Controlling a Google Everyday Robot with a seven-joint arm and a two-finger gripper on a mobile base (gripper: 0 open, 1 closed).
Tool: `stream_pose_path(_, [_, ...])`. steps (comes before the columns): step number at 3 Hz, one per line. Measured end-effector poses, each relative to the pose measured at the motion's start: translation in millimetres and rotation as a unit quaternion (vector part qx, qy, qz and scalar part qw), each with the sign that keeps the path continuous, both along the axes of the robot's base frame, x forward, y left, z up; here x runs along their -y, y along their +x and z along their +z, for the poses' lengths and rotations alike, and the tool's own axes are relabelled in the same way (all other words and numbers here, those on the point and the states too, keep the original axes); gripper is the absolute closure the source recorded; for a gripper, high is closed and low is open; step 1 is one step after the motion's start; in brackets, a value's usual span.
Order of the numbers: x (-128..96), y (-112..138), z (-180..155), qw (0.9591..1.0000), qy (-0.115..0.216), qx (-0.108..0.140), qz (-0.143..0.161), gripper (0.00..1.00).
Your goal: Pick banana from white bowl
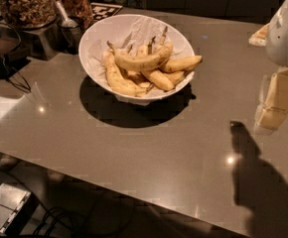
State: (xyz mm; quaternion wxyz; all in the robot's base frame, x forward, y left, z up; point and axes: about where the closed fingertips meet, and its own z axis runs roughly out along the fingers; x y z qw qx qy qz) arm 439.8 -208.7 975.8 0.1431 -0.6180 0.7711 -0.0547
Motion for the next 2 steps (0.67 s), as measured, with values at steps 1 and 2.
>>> stream_pose_path(1, [-15,9,-6,0.9984,-0.045,-0.024,0.025,0.00])
stream_pose_path(2, [-31,21,-9,0.9949,-0.076,-0.039,0.053,0.00])
